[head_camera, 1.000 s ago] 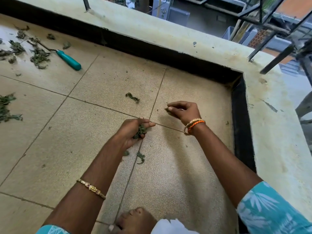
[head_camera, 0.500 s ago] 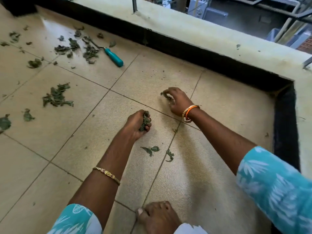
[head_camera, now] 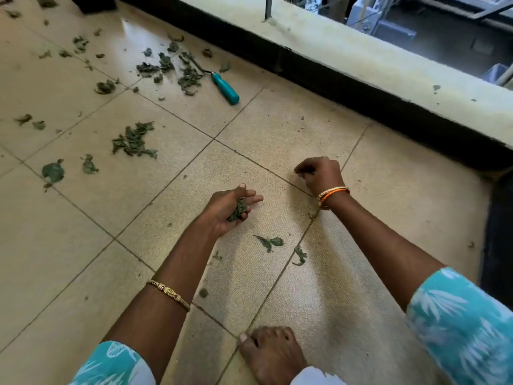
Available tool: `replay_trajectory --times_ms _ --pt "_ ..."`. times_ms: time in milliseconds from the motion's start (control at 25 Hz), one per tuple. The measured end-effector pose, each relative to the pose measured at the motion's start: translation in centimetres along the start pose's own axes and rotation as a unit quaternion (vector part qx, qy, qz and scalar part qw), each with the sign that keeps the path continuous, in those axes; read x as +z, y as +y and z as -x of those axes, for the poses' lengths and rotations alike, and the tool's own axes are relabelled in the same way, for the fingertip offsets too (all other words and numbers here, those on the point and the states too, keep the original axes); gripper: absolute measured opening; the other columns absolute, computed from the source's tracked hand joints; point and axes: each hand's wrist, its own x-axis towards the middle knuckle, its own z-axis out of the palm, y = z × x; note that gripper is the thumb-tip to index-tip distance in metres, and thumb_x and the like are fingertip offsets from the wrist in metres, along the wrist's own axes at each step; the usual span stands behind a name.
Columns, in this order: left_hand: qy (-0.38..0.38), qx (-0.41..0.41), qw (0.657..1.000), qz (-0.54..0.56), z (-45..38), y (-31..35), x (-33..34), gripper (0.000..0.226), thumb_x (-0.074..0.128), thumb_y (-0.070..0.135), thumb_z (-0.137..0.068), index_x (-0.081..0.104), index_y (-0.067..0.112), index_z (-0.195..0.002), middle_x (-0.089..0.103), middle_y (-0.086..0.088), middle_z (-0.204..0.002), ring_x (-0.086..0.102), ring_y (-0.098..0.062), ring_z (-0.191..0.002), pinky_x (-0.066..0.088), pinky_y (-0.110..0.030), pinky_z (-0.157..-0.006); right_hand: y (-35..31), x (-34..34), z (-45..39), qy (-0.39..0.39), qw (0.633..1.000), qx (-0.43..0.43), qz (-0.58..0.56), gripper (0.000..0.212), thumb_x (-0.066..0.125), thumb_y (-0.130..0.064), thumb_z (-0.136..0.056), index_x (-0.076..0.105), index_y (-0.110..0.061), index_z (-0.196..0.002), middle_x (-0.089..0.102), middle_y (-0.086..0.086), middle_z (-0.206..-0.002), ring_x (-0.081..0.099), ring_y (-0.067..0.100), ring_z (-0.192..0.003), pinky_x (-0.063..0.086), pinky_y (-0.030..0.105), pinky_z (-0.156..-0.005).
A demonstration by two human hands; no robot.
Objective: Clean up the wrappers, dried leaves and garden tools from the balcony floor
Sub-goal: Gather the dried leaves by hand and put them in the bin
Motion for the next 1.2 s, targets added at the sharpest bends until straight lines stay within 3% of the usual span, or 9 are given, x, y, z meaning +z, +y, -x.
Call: replay_trajectory --times_ms 40,120,240,320,440,640,880,1000,1200 --pt "-0.012 -0.001 1.0 -0.01 0.3 -0.2 0.1 0.026 0.046 0.022 -0.1 0.061 0.001 -0.101 0.069 -0.015 -0.11 0.049 -0.005 -0.042 0.04 -0.015 -0.04 -0.1 0.0 0.2 -0.076 0.994 0.061 -0.044 0.021 0.049 0.014 -0.08 0.069 0.009 -0.085 0.068 0.026 -0.089 0.065 0.026 -0.088 0.04 0.013 -0.062" --pt "-0.043 -0.005 0.999 -0.016 1.0 -0.6 0.4 0.031 0.044 0.027 -0.101 0.061 0.002 -0.104 0.069 -0.014 -0.104 0.049 -0.006 -0.045 0.041 -0.016 -0.041 0.0 1.2 1.3 -0.169 0.974 0.109 -0.101 0.015 0.061 0.006 -0.08 0.072 -0.001 -0.088 0.071 0.015 -0.087 0.065 0.019 -0.081 0.046 0.016 -0.07" --pt "-0.059 -0.025 0.998 -0.005 2.3 -2.2 0.7 0.033 0.048 0.033 -0.099 0.061 0.003 -0.1 0.065 -0.008 -0.079 0.055 -0.009 -0.05 0.045 -0.018 -0.043 -0.5 4.1 3.9 -0.181 0.971 0.09 -0.124 0.02 0.072 -0.001 -0.073 0.066 -0.02 -0.075 0.065 -0.008 -0.071 0.061 0.006 -0.067 0.046 0.011 -0.064" --pt "-0.032 -0.039 0.999 -0.021 2.9 -3.1 0.7 0.027 0.051 0.029 -0.098 0.061 0.005 -0.091 0.062 -0.004 -0.067 0.056 -0.01 -0.05 0.046 -0.019 -0.044 -1.3 4.8 5.0 -0.182 0.969 0.082 -0.148 0.026 0.074 -0.004 -0.072 0.058 -0.022 -0.084 0.06 -0.005 -0.082 0.06 0.008 -0.071 0.047 0.017 -0.062" --pt "0.019 -0.019 0.999 -0.044 3.5 -4.0 0.3 0.025 0.056 0.028 -0.095 0.059 0.011 -0.076 0.054 0.0 -0.061 0.049 -0.01 -0.047 0.041 -0.019 -0.04 -0.4 3.5 5.4 -0.227 0.941 0.148 -0.203 0.044 0.078 -0.016 -0.073 0.052 -0.021 -0.108 0.052 0.003 -0.106 0.059 0.014 -0.09 0.052 0.024 -0.07" --pt "0.071 0.001 0.997 0.005 3.8 -3.1 -1.6 0.034 0.062 0.026 -0.09 0.043 0.019 -0.062 0.042 0.002 -0.054 0.04 -0.009 -0.042 0.032 -0.018 -0.039 2.5 2.0 8.9 -0.316 0.921 0.226 0.015 0.059 0.081 -0.026 -0.069 0.05 -0.015 -0.119 0.048 0.01 -0.121 0.052 0.019 -0.093 0.049 0.031 -0.079" --pt "0.061 -0.027 0.996 0.051 3.9 -2.9 -2.7 0.014 0.067 0.025 -0.087 0.057 0.016 -0.087 0.061 0.001 -0.07 0.047 -0.003 -0.042 0.035 -0.014 -0.035 0.5 5.0 10.4 -0.255 0.952 0.163 -0.04 0.059 0.078 -0.02 -0.073 0.053 -0.019 -0.126 0.039 0.007 -0.116 0.045 0.015 -0.096 0.044 0.027 -0.087" --pt "0.082 -0.027 0.996 0.036 3.9 -3.4 -3.3 0.026 0.071 0.034 -0.084 0.052 0.018 -0.077 0.051 0.007 -0.054 0.042 -0.003 -0.04 0.032 -0.014 -0.036 -0.2 6.9 9.7 -0.247 0.96 0.125 -0.032 0.05 0.076 -0.026 -0.076 0.059 -0.018 -0.122 0.042 0.006 -0.11 0.047 0.021 -0.1 0.045 0.032 -0.09" --pt "0.098 -0.016 0.994 0.048 3.7 -3.8 -3.9 0.027 0.069 0.036 -0.084 0.052 0.019 -0.074 0.053 0.007 -0.057 0.043 -0.003 -0.04 0.033 -0.015 -0.036 -1.8 8.7 8.7 -0.209 0.977 0.041 0.008 0.018 0.061 -0.014 -0.088 0.067 -0.008 -0.103 0.053 0.011 -0.102 0.052 0.027 -0.094 0.043 0.031 -0.077"
